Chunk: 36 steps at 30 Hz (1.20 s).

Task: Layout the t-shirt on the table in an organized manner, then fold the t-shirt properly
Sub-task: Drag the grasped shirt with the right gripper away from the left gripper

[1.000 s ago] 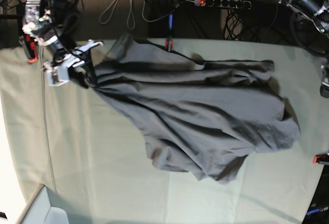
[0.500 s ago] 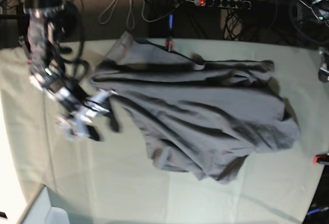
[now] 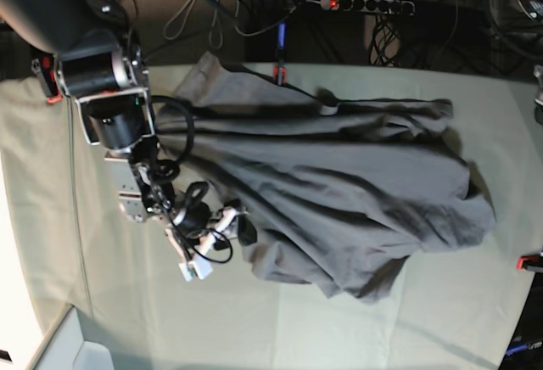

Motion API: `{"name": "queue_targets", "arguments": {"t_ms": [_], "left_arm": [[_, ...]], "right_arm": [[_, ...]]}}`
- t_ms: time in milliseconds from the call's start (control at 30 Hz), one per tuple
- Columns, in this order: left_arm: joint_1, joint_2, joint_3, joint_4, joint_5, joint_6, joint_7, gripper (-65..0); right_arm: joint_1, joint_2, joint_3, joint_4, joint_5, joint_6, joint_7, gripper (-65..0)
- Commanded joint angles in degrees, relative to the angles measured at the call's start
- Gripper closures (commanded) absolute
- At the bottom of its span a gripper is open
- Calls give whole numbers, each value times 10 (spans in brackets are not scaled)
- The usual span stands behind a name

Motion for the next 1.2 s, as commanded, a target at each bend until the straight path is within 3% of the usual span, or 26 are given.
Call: {"name": "queue_targets", "arguments": {"t_ms": [0,200,433,533,667,733,833,1000,1167], "left_arm": [[1,-11,-2,12,-7,-3,-6,-380],[3,-10,-2,18,-7,-4,-6,-380],[3,-10,-2,14,-7,-4,-6,-380],[4,-10,-2,18,-7,-4,-6,-380],[13,-10,-2,19,-7,-4,-5,-380],[13,-10,-2,19,-7,-4,-5,-380],[13,-5,-2,19,-7,-4,-5,-380],[13,15,1,43,-7,-4,-5,-380],[9,70,13,104,-7,-4,-2,-380]], "right_arm": [[21,1,1,-12,8,6,24,-381],[4,-5,1,-36,8,6,36,-381],[-14,-32,-59,-36,9,6,42,-350],[-11,-37,-59,-36,9,6,70,-242],[-7,-37,-59,-36,11,6,108,-34],[5,-36,-56,-36,12,5,117,0],[16,-28,-4,-28,12,5,123,0],[18,4,151,34,10,5,116,0],[21,60,231,44,10,5,116,0]]}}
